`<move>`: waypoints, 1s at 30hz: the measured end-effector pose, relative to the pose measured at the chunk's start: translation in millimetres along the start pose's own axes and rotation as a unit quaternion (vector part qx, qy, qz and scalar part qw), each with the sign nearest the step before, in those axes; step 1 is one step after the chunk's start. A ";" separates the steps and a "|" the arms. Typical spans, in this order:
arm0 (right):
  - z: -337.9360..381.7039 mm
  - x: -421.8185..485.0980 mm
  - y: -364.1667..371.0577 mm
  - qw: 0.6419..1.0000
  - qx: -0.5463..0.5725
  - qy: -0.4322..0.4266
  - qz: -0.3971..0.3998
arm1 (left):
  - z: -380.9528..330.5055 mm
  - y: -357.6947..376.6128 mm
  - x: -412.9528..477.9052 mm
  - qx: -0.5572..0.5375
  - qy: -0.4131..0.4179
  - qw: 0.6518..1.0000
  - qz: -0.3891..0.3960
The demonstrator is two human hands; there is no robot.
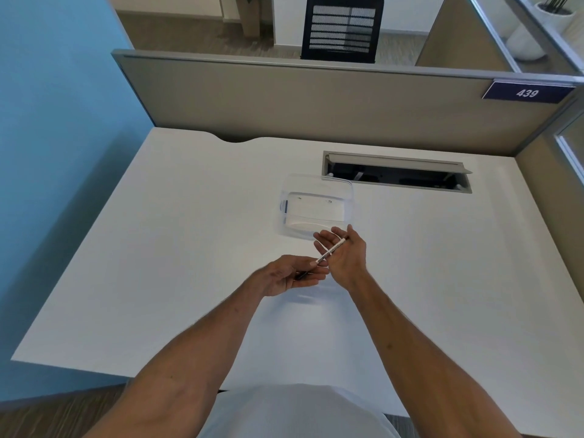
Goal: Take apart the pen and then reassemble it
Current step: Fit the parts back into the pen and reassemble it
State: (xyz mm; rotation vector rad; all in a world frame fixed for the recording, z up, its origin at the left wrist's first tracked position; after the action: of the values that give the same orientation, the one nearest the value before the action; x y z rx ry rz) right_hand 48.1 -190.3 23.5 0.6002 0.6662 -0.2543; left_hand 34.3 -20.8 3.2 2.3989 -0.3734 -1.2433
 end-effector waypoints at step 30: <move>-2.1 -0.5 0.8 0.999 0.003 -0.024 -0.026 | 4.4 8.7 3.7 -0.003 0.001 0.999 0.049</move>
State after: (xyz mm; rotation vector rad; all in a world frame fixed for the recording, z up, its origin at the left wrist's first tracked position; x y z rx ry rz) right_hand 47.0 -188.4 22.9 0.5821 0.6347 -0.3189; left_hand 32.4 -31.0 2.4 2.3472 -0.4807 -1.1972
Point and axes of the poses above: each hand's wrist, its own x-axis towards the middle knuckle, its own y-axis out of the palm, z = x × y, the point moved 1 cm from there along x, towards the middle knuckle, and after that the axes turned 11 degrees about -x, right-handed, at the moved point
